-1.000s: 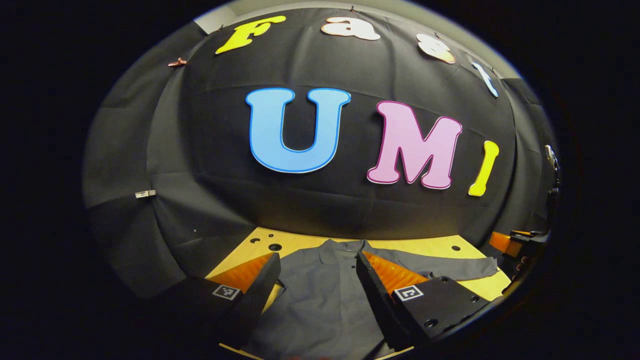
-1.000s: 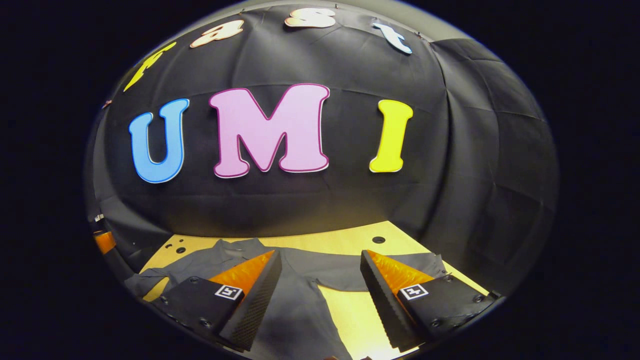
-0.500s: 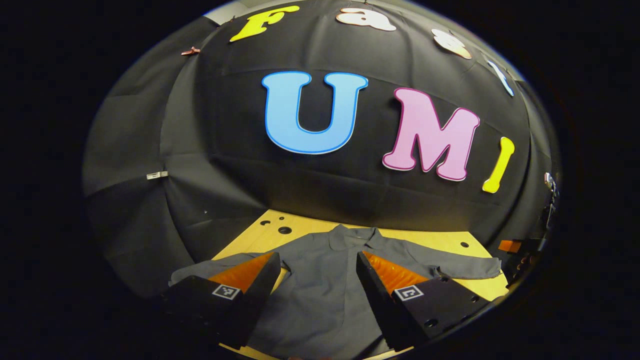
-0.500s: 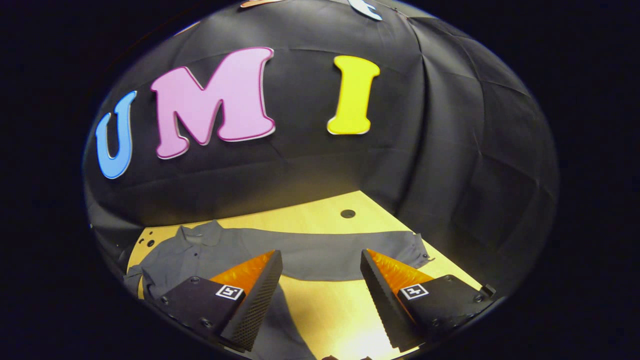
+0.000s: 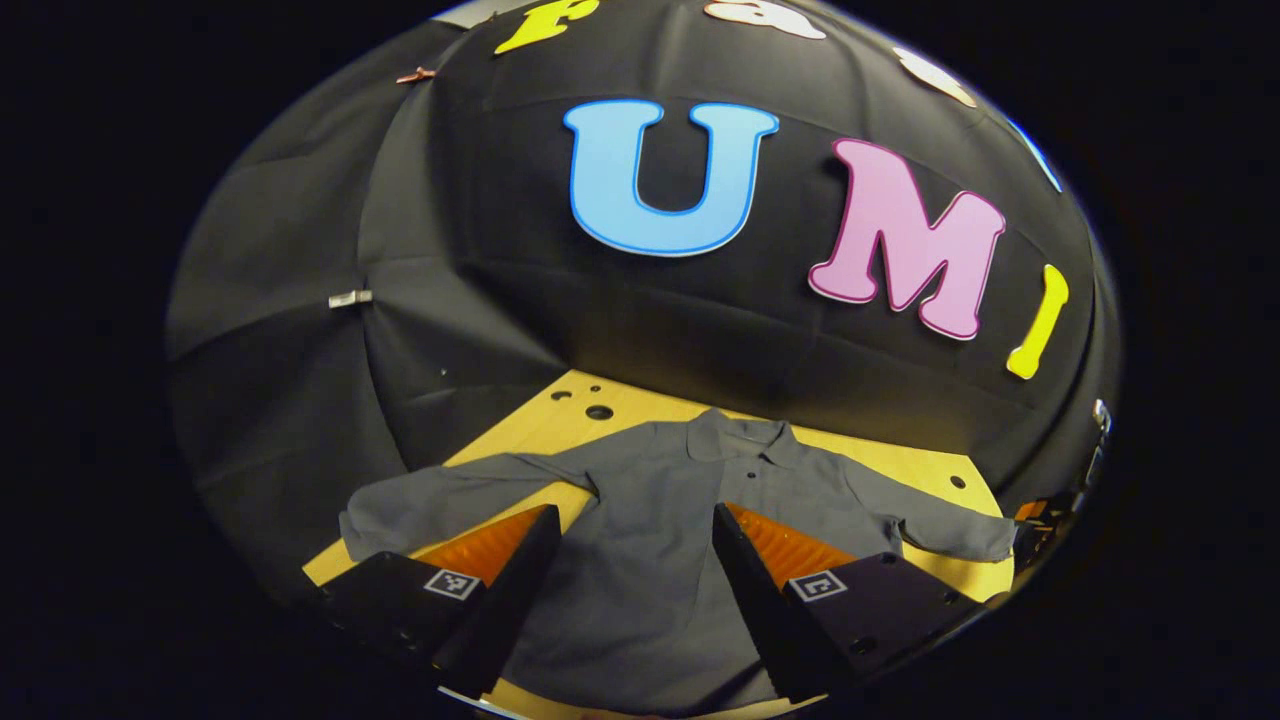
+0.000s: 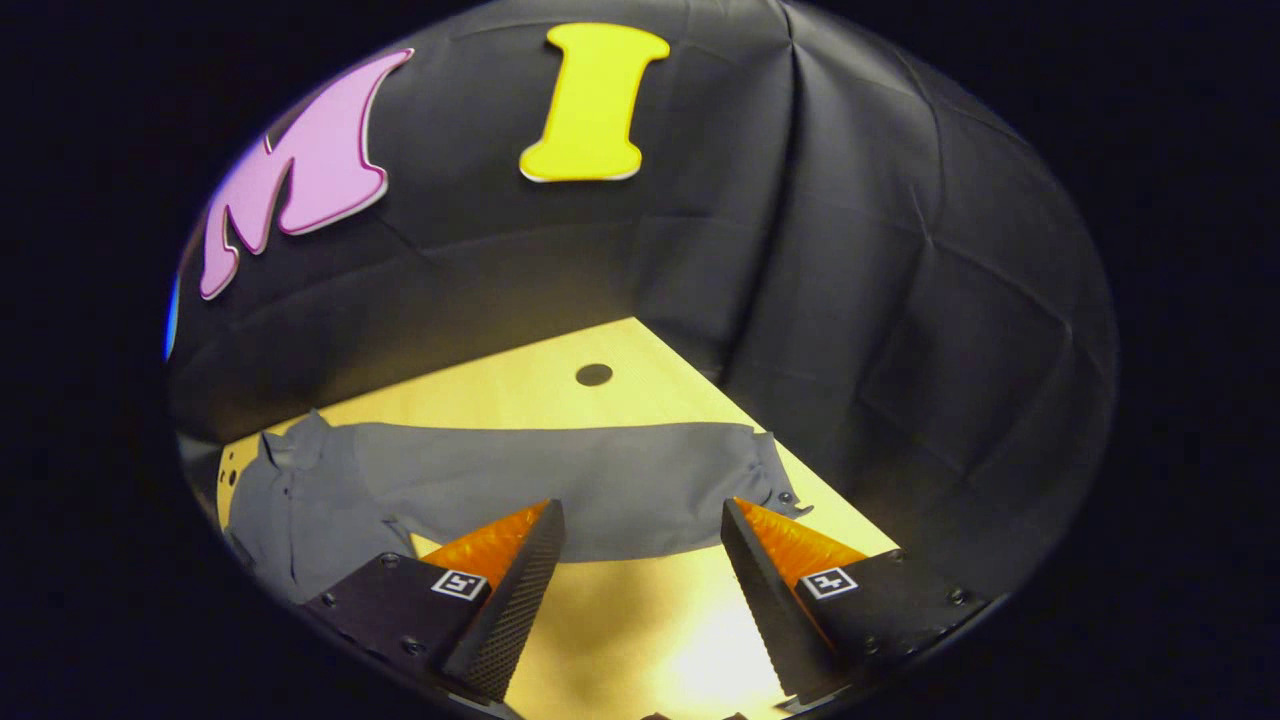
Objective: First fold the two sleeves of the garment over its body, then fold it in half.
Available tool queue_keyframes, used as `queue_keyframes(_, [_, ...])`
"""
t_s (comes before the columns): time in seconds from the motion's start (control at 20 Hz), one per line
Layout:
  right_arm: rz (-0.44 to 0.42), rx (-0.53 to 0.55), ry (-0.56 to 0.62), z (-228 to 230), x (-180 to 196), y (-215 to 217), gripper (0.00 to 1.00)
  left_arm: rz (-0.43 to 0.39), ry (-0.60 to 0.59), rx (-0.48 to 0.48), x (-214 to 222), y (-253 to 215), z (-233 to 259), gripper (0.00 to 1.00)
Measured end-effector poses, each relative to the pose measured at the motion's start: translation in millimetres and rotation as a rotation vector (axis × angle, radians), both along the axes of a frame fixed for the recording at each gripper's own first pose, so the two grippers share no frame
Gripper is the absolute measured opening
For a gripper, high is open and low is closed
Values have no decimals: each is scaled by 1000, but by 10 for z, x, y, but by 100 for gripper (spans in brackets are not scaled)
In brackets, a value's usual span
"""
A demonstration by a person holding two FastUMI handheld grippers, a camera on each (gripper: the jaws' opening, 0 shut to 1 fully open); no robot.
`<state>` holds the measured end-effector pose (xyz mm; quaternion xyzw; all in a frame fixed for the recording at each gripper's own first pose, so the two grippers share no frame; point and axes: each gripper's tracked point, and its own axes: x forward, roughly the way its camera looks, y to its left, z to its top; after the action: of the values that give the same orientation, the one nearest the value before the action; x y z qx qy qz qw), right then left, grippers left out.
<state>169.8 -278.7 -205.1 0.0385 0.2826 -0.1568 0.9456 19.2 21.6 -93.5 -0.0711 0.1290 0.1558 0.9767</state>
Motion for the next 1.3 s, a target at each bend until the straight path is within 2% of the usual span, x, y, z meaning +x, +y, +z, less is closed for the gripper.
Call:
queue_keyframes(0.35, [-12,30,122,-549,374,-683,98,36,61,-19,-70,-35,-109,96])
queue_keyframes(0.5, [-78,91,167,-746,439,-910,98,52,73,-15,-115,-25,-105,96])
queue_keyframes(0.6, [-121,138,172,-809,495,-1030,98,36,93,-7,-105,-54,-157,96])
queue_keyframes(0.7, [-159,141,187,-875,523,-1171,97,30,124,10,-106,-63,-223,96])
queue_keyframes(0.8, [-181,148,209,-988,549,-1209,98,12,135,19,-57,-128,-243,96])
queue_keyframes(1.05, [-160,153,260,-1186,586,-1215,99,-79,129,42,80,-362,-201,96])
queue_keyframes(1.3, [-128,125,239,-1118,575,-1206,98,-116,113,51,119,-459,-102,96])
